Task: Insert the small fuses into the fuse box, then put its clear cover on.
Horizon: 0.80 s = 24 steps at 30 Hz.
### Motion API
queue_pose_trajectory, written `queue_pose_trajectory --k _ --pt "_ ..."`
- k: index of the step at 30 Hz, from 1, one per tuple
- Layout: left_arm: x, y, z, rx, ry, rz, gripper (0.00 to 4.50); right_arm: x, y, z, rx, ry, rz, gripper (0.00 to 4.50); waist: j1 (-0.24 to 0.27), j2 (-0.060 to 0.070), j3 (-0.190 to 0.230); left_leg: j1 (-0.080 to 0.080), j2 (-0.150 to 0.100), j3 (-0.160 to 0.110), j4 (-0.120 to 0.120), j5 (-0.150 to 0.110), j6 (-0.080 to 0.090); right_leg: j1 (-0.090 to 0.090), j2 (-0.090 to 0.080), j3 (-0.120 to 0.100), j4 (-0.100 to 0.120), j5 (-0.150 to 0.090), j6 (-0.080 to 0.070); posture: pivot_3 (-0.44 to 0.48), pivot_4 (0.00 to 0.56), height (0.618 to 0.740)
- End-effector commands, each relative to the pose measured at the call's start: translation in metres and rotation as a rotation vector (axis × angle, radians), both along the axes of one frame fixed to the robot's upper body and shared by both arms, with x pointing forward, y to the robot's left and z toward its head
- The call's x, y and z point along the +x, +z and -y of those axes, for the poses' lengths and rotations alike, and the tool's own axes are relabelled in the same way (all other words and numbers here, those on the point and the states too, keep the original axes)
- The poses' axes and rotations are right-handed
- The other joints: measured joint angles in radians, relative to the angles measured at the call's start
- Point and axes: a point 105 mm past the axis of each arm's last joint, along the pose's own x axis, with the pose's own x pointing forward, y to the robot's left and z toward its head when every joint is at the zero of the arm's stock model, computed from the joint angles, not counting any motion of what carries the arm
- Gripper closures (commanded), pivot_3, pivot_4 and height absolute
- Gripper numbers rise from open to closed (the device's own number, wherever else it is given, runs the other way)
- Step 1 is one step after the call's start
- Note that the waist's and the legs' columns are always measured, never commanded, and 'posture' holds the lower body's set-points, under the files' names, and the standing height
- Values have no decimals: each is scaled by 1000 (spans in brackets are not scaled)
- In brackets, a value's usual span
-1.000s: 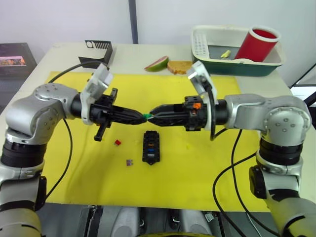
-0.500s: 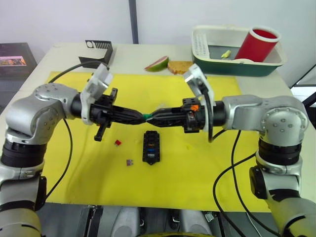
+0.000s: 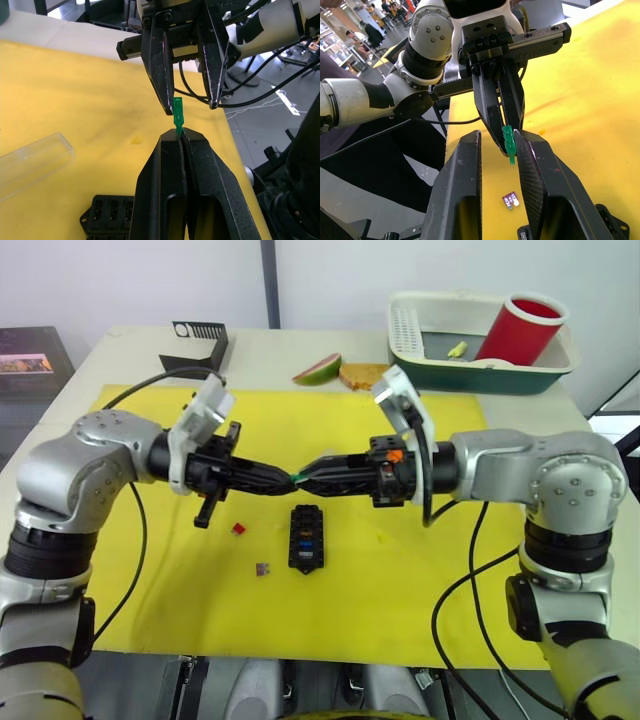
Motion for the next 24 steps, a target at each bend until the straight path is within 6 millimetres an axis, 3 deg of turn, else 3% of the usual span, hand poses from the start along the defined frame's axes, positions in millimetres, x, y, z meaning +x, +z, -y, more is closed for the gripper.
queue_pose_trajectory --k 1,16,20,24 --pt "0 7 1 -10 -6 45 4500 -5 11 -2 17 28 49 3468 0 0 0 0 0 0 0 0 0 0 0 0 0 0 0 0 150 740" --pt "-1 7 1 -10 -8 51 4500 -3 10 -1 7 20 57 3468 0 0 0 0 0 0 0 0 0 0 0 0 0 0 0 0 150 740" --pt "-1 7 1 -12 -8 51 4500 -3 10 -1 8 21 58 4457 0 0 0 0 0 0 0 0 0 0 0 0 0 0 0 0 150 740" --pt "-1 7 1 -12 -7 50 4500 -3 10 -1 7 20 57 4457 0 0 0 0 0 0 0 0 0 0 0 0 0 0 0 0 150 740"
